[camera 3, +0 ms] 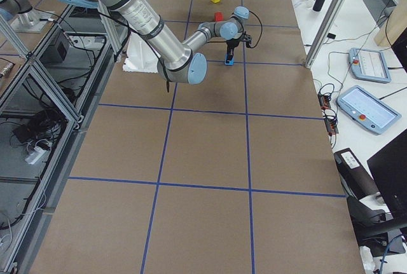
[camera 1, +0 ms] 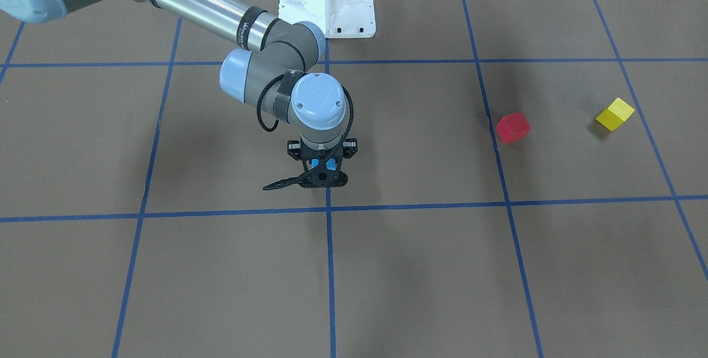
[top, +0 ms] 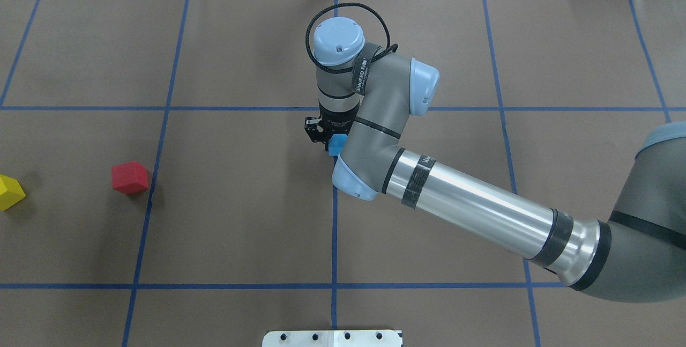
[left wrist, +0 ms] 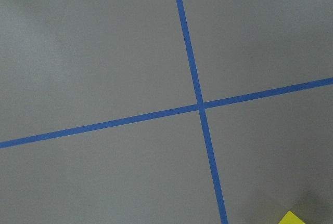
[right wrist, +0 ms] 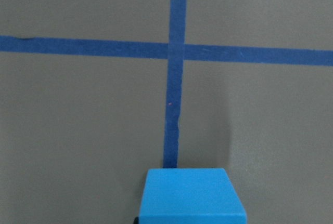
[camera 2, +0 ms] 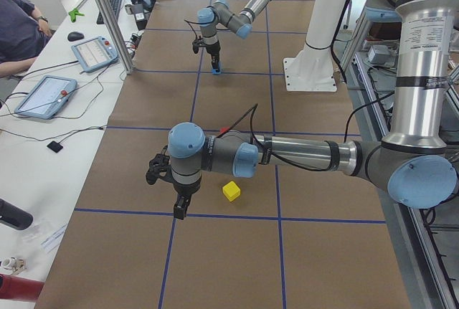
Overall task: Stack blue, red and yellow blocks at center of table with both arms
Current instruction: 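Carry the blue block with the right gripper to the table center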
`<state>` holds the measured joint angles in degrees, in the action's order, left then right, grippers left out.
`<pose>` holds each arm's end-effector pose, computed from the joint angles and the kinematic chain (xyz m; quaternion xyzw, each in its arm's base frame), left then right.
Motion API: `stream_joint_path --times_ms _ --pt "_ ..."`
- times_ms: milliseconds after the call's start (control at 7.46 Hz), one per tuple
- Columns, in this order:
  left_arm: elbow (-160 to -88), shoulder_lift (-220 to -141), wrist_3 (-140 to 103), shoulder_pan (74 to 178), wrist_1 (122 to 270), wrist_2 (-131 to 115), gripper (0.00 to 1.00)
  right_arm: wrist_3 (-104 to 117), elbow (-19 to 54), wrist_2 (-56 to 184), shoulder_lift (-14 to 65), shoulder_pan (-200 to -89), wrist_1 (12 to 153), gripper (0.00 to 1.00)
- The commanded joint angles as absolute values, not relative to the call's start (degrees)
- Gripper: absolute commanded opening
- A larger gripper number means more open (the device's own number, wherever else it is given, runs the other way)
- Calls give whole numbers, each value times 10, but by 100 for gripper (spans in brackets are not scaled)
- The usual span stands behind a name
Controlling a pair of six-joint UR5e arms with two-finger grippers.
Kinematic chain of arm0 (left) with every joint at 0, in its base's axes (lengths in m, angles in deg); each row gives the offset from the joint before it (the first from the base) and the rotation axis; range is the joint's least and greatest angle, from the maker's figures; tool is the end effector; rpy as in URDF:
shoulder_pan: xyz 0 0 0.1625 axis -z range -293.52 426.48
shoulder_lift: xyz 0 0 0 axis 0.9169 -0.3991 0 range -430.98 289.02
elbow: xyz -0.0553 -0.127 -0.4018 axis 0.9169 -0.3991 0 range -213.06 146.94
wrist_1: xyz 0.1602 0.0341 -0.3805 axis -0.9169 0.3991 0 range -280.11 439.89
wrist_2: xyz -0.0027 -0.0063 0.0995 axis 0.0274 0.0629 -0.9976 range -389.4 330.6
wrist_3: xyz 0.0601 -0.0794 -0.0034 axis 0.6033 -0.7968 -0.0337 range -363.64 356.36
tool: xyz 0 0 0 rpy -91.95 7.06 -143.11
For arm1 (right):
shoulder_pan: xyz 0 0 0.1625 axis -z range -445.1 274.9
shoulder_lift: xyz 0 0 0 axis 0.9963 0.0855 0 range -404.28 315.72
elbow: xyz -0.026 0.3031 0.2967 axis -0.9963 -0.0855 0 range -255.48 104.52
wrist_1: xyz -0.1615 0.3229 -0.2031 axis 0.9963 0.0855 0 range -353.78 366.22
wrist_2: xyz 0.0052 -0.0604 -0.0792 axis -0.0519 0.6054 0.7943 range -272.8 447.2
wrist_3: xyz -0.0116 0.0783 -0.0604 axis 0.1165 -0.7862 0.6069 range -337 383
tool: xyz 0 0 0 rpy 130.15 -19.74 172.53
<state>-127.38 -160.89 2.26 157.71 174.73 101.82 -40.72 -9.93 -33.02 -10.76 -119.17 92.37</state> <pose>-0.0784 -0.4992 0.6169 0.0956 0.3457 0.0658 0.9312 -0.6310 -0.5272 0.2005 -0.0649 -0.3817 -0.0176 0.9218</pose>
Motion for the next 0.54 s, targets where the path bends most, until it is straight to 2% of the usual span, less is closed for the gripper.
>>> stream_joint_path --times_ms 0,402 --pt "-1274 -1612 22 1576 1747 1018 100 -431 -98 -330 -108 -1194 907 99" --pt "-1282 -1613 26 1574 1748 1017 100 -423 -60 -352 -106 -1233 914 100"
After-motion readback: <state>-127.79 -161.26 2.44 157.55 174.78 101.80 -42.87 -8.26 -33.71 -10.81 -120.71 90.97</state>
